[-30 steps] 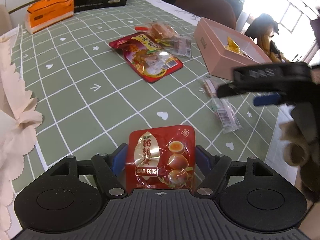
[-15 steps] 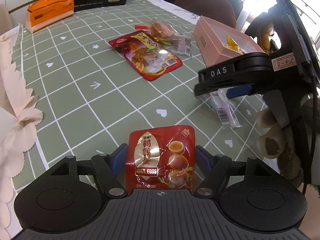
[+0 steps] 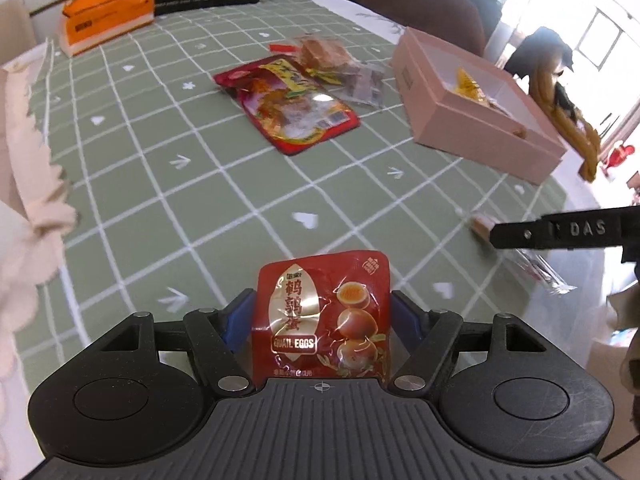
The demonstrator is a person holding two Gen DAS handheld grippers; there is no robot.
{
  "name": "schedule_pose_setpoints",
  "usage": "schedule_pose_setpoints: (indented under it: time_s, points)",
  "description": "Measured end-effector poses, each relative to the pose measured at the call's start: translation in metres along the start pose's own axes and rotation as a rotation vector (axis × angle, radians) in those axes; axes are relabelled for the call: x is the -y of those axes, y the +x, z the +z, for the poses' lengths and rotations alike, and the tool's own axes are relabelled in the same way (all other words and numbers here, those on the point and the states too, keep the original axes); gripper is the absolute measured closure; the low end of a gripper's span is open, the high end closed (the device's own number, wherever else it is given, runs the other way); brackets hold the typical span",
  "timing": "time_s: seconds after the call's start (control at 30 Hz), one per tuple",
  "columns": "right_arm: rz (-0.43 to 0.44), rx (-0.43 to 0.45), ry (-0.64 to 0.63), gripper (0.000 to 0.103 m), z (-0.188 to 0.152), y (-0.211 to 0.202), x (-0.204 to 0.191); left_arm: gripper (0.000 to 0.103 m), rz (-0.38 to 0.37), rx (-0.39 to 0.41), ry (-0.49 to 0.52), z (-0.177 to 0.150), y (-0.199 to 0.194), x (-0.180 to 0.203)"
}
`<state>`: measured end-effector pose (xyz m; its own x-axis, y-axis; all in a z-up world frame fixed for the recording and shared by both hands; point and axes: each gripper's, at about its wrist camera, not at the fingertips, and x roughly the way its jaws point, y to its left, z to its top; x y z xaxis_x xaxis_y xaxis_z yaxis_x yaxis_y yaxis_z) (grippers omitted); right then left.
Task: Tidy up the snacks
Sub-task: 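Carry both held snacks over the pink box and open both grippers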
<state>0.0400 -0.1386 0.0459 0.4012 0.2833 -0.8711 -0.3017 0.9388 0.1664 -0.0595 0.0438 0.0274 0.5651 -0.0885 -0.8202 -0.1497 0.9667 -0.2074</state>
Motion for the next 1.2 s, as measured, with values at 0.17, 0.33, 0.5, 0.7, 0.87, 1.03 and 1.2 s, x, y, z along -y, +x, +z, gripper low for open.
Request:
schedule_pose_setpoints:
  time_s: [0.17,0.33,0.5,0.7,0.87,1.03,1.2]
  points:
    - [-0.005,0.037,0.013,0.065,-0.008,-0.016,0.031,0.026,-0.048,0.02,0.043,-0.003,-0.001,0.029]
    - [0.027,0.073,0.03,0.065,-0.003,-0.029,0.054,0.026,-0.103,0.092,0.029,0.021,-0.015,0.049]
    - [0.087,0.142,0.044,0.085,0.039,-0.072,0.076,0.026,-0.177,0.273,0.125,0.114,-0.051,0.084]
    - [0.098,0.265,-0.053,0.079,0.126,-0.12,0.098,0.026,-0.208,0.259,0.128,0.198,-0.031,0.104]
    - [0.048,0.114,-0.155,0.038,0.101,-0.072,0.094,0.026,-0.281,0.122,0.138,0.226,0.046,0.123]
    - [0.033,-0.067,-0.151,0.038,0.044,-0.02,0.085,0.026,-0.234,-0.043,0.136,0.227,0.133,0.132]
    - [0.051,-0.125,-0.191,0.024,0.006,0.003,0.062,0.026,-0.274,0.02,0.043,0.225,0.127,0.107]
